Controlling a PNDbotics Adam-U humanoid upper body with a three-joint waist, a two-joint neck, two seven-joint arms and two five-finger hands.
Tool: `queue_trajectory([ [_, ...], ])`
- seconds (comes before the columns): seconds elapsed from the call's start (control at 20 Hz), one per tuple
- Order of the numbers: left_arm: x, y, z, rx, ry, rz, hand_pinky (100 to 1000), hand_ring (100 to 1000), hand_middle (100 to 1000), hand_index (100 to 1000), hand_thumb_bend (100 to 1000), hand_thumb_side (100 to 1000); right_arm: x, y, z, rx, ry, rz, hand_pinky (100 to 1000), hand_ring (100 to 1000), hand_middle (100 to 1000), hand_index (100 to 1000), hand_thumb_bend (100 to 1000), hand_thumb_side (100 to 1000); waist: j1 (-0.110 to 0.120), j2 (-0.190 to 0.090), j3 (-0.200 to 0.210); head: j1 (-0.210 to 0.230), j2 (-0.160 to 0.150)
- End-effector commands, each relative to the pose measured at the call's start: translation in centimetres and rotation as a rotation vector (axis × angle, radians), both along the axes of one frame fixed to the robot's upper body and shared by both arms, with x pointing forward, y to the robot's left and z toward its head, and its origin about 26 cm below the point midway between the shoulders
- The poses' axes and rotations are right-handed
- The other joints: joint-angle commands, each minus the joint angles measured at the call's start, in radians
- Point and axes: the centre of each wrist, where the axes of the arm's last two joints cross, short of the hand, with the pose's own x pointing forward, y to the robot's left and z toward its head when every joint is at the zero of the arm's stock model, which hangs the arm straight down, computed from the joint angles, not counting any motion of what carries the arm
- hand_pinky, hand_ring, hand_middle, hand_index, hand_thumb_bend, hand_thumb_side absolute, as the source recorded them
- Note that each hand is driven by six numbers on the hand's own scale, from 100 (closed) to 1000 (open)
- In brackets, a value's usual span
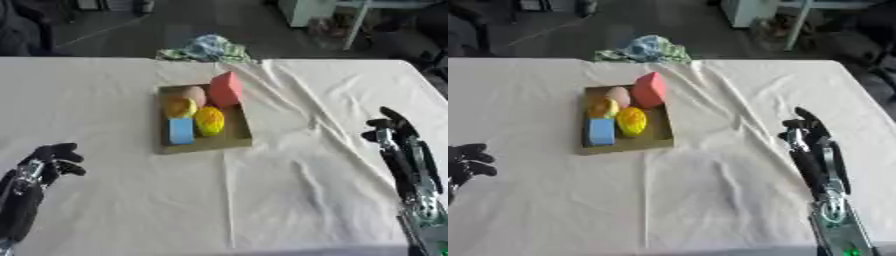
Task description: Pick up objects on the table and place them in the box.
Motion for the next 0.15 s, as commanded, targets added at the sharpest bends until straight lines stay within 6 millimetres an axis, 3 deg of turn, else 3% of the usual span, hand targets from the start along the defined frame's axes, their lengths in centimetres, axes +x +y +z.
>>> queue_trajectory([
  [0.05,0.13,-0.09,0.40,0.004,-0.010,-0.007,755,576,595,779,100,970,0.09,-0.16,0.91,-0.015,-0.024,-0.001,706,615,658,893,100,666,0.018,-0.018,-0.002,-0.002,0.004],
  [0.15,0.10,-0.10,0.33,0.003,-0.008,-0.006,755,576,595,779,100,970,0.05,-0.21,0.85,-0.017,-0.020,-0.002,705,614,657,893,100,666,0.020,-0.019,-0.002,-0.002,0.004],
])
